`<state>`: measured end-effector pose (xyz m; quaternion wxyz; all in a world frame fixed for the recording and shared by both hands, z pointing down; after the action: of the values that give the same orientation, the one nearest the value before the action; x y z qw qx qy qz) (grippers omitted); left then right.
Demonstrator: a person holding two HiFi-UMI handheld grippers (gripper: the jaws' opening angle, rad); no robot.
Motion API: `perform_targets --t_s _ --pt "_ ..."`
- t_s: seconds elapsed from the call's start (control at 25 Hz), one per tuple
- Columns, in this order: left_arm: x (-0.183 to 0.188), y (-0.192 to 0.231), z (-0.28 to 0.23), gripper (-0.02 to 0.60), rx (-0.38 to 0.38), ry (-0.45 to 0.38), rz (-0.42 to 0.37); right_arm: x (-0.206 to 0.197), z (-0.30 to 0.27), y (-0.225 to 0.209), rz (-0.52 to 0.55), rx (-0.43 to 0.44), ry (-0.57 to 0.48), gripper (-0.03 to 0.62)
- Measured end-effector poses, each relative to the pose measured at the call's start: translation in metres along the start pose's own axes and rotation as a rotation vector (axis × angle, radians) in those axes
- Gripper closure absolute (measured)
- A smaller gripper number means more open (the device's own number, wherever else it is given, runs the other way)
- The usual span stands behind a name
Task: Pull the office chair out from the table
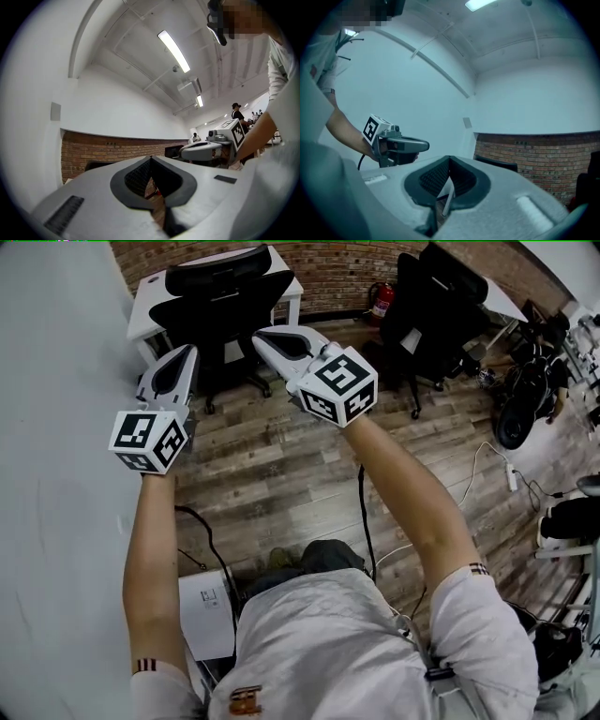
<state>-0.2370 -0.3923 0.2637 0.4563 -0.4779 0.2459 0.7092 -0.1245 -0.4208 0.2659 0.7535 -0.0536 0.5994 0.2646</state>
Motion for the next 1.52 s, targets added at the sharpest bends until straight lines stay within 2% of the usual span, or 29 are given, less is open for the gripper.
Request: perform_targets --t_s 0.28,0.44,0.52,0.6,0.8,1.04,1.32,1.52 --pt "-0.030 0.047 -0.032 0.581 -0.013 0.060 -0.079 -0.035 -0.022 -0.065 0.123 -0.030 0.077 0.591" --pt "-0.055 0.077 -0.050 0.575 -0.024 0.138 -0.183 -0.055 -0.035 -0.107 0.220 -0.016 0.129 0.589" --pt "-0.070 0.094 -0.063 0.560 -0.036 0.185 -0.242 -0.067 -0.045 -0.128 0.274 0.016 0.165 0.528" --pt "-0.087 0.109 -0.078 0.536 -0.051 0.236 -0.291 -0.080 -0.055 -0.148 0.321 0.055 0.202 0.505" --pt "-0.131 0.150 -0.117 0.434 -0.090 0.378 -0.426 -0.116 -0.073 -0.210 0.426 0.128 0.274 0.459" --pt "-0.182 0.204 -0.150 0.396 -0.134 0.560 -0.573 -0.170 -0.092 -0.278 0.500 0.223 0.400 0.382" --pt "-0.232 0.270 -0.160 0.357 -0.138 0.757 -0.621 -0.229 -0.118 -0.338 0.531 0.310 0.533 0.341" --pt "-0.270 0.317 -0.159 0.327 -0.206 0.887 -0.674 -0.274 -0.133 -0.365 0.585 0.387 0.661 0.312"
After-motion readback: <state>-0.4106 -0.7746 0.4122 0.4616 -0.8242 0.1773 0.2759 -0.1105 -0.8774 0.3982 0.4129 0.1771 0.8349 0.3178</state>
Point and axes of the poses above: the fingertips, and each gripper's own axes: z backward along the fingers, y to its left, x out of its top, the point moved 2 cm from there along z, backward along the fingers, and after that the axes turned 15 degrees about -y, right-handed, at the moved point
